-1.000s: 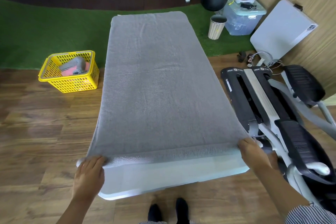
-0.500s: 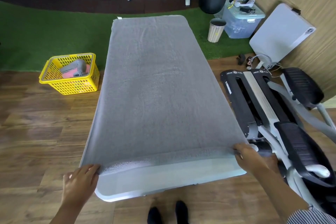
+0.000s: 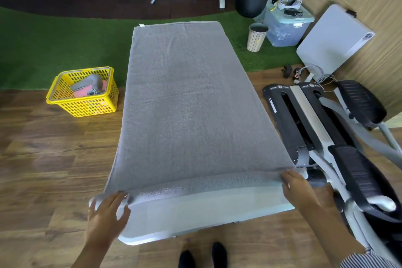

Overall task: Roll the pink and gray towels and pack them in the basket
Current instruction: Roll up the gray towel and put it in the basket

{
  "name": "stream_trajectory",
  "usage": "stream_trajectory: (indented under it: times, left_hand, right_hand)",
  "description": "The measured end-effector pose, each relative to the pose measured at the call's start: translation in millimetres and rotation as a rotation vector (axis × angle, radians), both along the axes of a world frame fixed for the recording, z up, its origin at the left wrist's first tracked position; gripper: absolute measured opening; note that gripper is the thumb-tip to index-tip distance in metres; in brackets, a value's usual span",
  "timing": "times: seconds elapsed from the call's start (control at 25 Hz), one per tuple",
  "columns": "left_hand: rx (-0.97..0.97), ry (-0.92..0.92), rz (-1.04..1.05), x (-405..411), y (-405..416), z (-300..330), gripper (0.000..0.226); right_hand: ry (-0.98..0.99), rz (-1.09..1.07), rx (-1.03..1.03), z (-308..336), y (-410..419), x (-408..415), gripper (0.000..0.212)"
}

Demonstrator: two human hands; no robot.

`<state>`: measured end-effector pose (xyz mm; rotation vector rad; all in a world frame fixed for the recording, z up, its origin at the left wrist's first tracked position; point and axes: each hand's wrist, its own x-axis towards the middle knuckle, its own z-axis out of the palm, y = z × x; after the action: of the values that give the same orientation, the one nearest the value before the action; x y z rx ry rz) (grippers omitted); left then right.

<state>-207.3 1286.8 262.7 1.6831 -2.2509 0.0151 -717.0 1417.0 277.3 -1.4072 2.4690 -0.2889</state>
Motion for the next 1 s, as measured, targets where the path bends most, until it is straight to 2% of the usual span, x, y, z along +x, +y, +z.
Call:
stream_trajectory:
  times: [0.12, 0.2, 0.32, 0.44, 0.52, 0.6, 0.68, 0.76, 0.92, 1.0]
  left_hand:
    - [-0.042, -0.091, -0.009, -5, -2, -4, 0.037]
    - [-0.059, -0.13, -0.025, -1, -1, -7, 0.034]
    - [-0.023, -0.185, -0.104, 11, 2, -10, 0.052]
    - [0.008, -0.164, -0.155, 16, 2, -10, 0.056]
    - [-0.016, -0.106, -0.128, 12, 1, -12, 0.055]
    - [-0.062, -0.05, -0.097, 4, 0, -14, 0.048]
    - [-0.09, -0.022, -0.119, -4, 0, -16, 0.042]
    - [-0.089, 0.001, -0.122, -8, -1, -17, 0.036]
    - [-0.023, -0.084, -0.106, -12, -3, -18, 0.037]
    - [-0.019, -0.125, -0.11, -11, 1, -17, 0.045]
  right_hand:
    - [-0.035, 0.006, 0.083, 6, -4, 3, 0.038]
    - [-0.026, 0.018, 0.113, 7, -4, 1, 0.032]
    - [0.009, -0.001, 0.159, 12, 2, -1, 0.019]
    - [0.082, 0.0, 0.182, 1, 8, -11, 0.02]
    - [0.102, 0.017, 0.199, -7, 7, -12, 0.031]
    - [0.103, 0.013, 0.18, -5, 3, -6, 0.03]
    - [0.098, 0.013, 0.141, 0, 3, 2, 0.041]
    - [0.069, 0.018, 0.128, 1, 2, 6, 0.044]
    - [0.043, 0.006, 0.162, 2, 2, 7, 0.045]
    - [0.052, -0.006, 0.167, 12, 1, 9, 0.034]
